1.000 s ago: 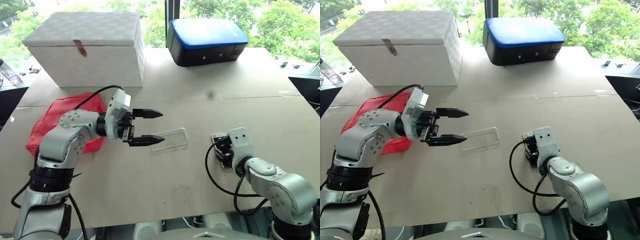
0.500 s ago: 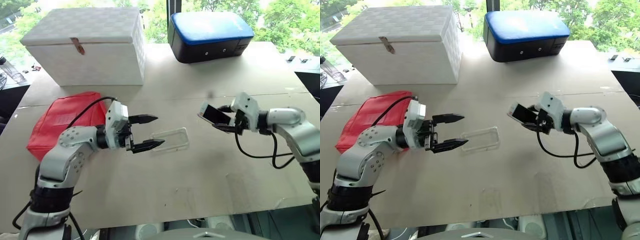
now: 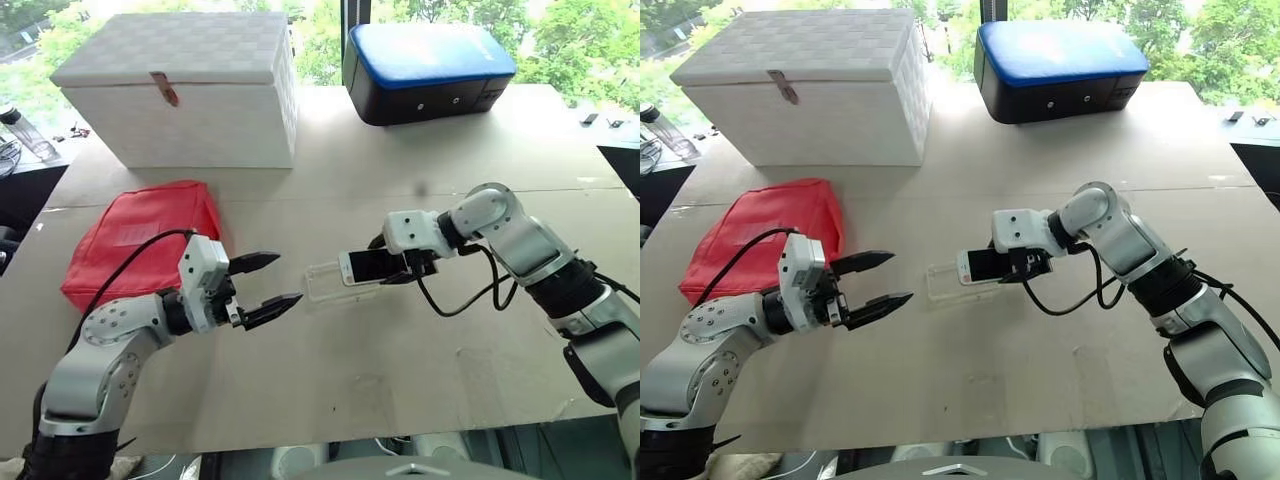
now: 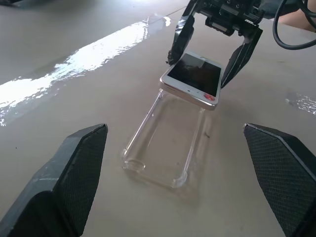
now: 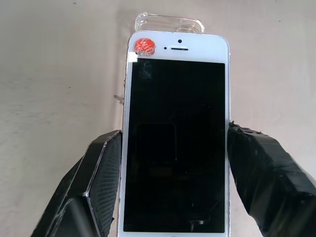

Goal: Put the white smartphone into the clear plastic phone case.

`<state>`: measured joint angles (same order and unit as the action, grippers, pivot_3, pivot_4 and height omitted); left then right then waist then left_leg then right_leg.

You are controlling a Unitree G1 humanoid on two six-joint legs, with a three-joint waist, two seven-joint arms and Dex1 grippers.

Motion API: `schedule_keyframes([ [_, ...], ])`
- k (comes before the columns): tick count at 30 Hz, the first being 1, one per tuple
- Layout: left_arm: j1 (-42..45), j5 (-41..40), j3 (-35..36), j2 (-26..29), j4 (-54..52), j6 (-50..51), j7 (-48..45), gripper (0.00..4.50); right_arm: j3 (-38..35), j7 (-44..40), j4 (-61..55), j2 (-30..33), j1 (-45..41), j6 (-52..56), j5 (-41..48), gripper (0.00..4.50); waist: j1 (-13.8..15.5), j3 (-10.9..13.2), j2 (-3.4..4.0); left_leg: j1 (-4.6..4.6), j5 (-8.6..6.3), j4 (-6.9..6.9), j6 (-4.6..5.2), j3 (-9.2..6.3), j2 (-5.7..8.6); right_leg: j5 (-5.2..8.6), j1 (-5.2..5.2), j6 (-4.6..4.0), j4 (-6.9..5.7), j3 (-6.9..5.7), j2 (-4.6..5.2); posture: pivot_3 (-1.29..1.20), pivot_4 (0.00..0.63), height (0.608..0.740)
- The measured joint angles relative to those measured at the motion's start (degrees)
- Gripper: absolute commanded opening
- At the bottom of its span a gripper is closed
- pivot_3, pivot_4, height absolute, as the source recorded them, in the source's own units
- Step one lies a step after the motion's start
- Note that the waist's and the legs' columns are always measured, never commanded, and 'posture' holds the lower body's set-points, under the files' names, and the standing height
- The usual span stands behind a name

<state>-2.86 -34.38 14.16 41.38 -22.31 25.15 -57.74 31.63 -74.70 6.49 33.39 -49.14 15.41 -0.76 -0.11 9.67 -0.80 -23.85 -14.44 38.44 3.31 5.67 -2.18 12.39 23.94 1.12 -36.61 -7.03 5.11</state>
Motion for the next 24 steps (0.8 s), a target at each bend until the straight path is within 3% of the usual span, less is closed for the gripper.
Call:
schedule_keyframes([
  [12,-1.67,0.47,0.00,0.19,-0.15,-1.91,-0.01,4.50,1.61,0.12,8.11,-5.82,-3.64,1.48,-6.54,2.80,-0.75,0.00,0.01,0.08,0.05,-0.01,-0.09,0.05,-0.05,-0.01,0.02,-0.01,-0.11,0.01,-0.08,0.00,0.150,0.740],
  [24,-4.83,0.46,0.44,-0.05,-0.19,-3.45,0.55,4.50,1.89,-2.16,7.89,-7.50,-4.59,0.43,-9.96,2.80,-0.91,-0.01,0.00,0.14,0.13,-0.02,-0.21,0.02,-0.09,-0.01,0.03,-0.03,-0.16,0.04,-0.09,0.00,0.150,0.740],
])
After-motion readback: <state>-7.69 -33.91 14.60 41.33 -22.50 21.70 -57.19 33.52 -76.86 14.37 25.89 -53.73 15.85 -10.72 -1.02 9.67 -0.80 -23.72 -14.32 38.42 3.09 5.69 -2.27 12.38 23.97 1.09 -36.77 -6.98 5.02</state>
